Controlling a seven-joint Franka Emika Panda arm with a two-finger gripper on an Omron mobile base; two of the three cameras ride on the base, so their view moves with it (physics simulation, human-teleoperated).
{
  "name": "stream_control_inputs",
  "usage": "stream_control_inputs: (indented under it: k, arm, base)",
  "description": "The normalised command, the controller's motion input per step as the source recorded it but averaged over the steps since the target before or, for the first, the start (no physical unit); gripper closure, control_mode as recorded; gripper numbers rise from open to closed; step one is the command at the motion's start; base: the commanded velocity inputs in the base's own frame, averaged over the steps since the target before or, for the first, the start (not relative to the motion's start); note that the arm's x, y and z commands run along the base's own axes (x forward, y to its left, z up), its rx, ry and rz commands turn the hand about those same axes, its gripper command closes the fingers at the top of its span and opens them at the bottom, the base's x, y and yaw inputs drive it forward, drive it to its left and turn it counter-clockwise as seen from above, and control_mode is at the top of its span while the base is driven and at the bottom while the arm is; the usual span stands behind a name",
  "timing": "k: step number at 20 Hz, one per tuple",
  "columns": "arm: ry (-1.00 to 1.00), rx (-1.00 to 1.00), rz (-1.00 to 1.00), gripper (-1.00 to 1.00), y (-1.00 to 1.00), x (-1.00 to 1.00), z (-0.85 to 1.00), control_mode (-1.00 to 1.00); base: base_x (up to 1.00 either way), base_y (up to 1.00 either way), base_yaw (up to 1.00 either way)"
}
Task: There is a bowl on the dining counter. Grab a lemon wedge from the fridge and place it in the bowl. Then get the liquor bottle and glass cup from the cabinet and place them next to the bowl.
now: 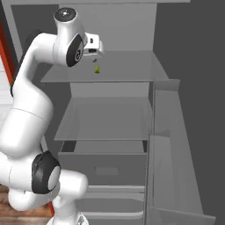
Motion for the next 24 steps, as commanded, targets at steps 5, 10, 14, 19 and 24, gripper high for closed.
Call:
stream_control_inputs:
  k: [5, 10, 14, 19, 24]
  arm:
    - [-0.08, 0.00, 0.00, -1.00, 0.00, 0.29, -0.47, -1.00]
    - [-0.07, 0.00, 0.00, -1.00, 0.00, 0.31, -0.30, -1.00]
    - [-0.03, 0.00, 0.00, -1.00, 0.00, 0.37, -0.10, -1.00]
    - [0.00, 0.00, 0.00, -1.00, 0.00, 0.47, -0.01, -1.00]
    - [0.00, 0.00, 0.00, -1.00, -0.04, 0.38, 0.00, -1.00]
  base:
    - [0.00, 0.00, 0.00]
    - [0.00, 0.00, 0.00]
    - [0.00, 0.00, 0.00]
    - [0.00, 0.00, 0.00]
    - [0.00, 0.00, 0.00]
